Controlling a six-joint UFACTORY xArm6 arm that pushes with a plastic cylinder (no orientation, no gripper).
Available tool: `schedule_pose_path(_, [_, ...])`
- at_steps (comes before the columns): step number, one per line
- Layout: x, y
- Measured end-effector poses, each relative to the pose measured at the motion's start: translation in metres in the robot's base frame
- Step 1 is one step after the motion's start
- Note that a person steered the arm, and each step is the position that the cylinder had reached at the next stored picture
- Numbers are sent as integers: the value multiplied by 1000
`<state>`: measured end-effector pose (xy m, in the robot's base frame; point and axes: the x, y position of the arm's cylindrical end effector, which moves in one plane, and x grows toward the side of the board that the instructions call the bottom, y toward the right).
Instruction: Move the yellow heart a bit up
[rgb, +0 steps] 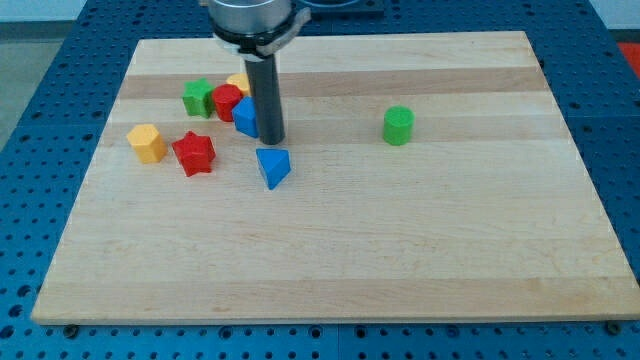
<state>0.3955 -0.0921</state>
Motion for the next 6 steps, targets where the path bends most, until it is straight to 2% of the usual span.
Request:
schedule_pose_path(5, [-33,-144])
schedule_pose_path(6, [-53,-155])
